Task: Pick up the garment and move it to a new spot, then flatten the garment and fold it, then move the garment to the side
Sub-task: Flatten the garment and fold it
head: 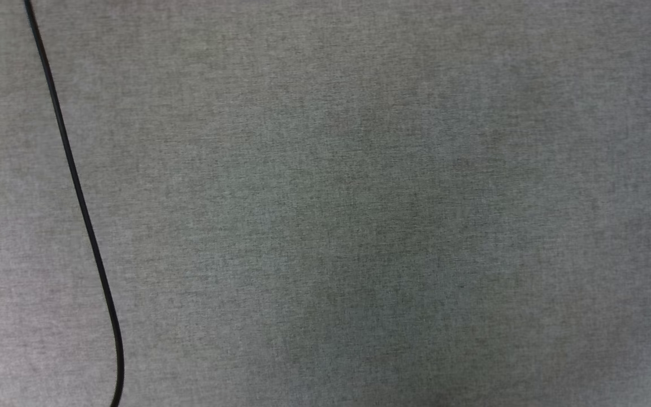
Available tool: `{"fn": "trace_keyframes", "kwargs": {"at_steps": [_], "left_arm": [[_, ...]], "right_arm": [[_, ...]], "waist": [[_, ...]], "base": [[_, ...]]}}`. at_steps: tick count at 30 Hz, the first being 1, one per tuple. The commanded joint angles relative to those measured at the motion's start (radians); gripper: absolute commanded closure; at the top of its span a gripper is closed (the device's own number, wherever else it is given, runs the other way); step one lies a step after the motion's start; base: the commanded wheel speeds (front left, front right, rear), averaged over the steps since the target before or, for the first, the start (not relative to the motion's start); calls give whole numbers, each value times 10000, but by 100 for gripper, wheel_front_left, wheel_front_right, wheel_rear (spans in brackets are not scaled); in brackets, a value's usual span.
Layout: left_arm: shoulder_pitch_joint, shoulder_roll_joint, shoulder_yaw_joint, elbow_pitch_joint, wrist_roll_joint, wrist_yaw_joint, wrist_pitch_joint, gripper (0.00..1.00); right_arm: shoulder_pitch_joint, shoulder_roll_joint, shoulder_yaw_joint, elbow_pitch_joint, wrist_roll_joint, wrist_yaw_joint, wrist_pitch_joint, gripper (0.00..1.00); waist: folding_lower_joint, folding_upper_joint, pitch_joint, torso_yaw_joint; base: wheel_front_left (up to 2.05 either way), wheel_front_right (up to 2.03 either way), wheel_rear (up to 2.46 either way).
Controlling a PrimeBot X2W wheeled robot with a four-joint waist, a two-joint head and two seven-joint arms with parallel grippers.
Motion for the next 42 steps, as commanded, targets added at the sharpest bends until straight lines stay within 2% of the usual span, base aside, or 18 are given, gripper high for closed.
{"fn": "trace_keyframes", "kwargs": {"at_steps": [1, 4, 8, 11, 16, 22, 26, 30, 37, 42], "left_arm": [[290, -31, -32, -1, -353, 21, -84, 100], [1230, -244, -374, -225, -1038, 19, -95, 100], [2556, -70, -601, -863, -1928, 19, -134, 100], [3842, 76, -378, -1687, -2256, 18, -140, 100], [6453, 132, 410, -3344, -1956, 18, -144, 100], [9770, -289, 1716, -5044, -970, 19, -146, 100], [11761, -767, 2770, -5867, -559, 54, -146, 100], [13511, -1187, 3382, -6460, -199, 49, -147, 100], [15965, -1664, 3750, -6899, 311, 83, -149, 100], [17202, -1693, 3553, -7009, 462, 123, -116, 100]], "right_arm": [[180, -16, 162, 210, 159, -17, -20, 100], [713, 34, 571, 436, 503, -16, -147, 100], [1686, -48, 1144, 430, 1118, -16, -332, 100], [2715, -179, 1530, 222, 1677, -16, -491, 100], [4670, -612, 1962, -479, 2425, -16, -915, 100], [7041, -1084, 2128, -1501, 2931, -16, -1130, 100], [8624, -1153, 1955, -2087, 3010, -18, -1144, 100], [10223, -1176, 1469, -2550, 2995, -19, -1151, 100], [13197, -967, 286, -3611, 2788, -24, -891, 100], [15328, -647, -814, -4691, 2456, -25, -380, 100]], "waist": [[-3, 1, 33, 58], [-3, 1, -21, 164], [-3, 1, -279, 284], [-3, 1, -514, 350], [-3, 1, -1087, 430], [-3, 1, -1980, 406], [-3, 1, -2664, 349], [-3, 1, -3407, 378], [-3, 1, -4754, 499], [-3, 1, -5590, 638]], "base": [[0, 0, 0], [0, 0, 0], [0, 0, 0], [0, 0, 0], [0, 0, 0], [0, 0, 0], [0, 0, 0], [0, 0, 0], [0, 0, 0], [0, 0, 0]]}}
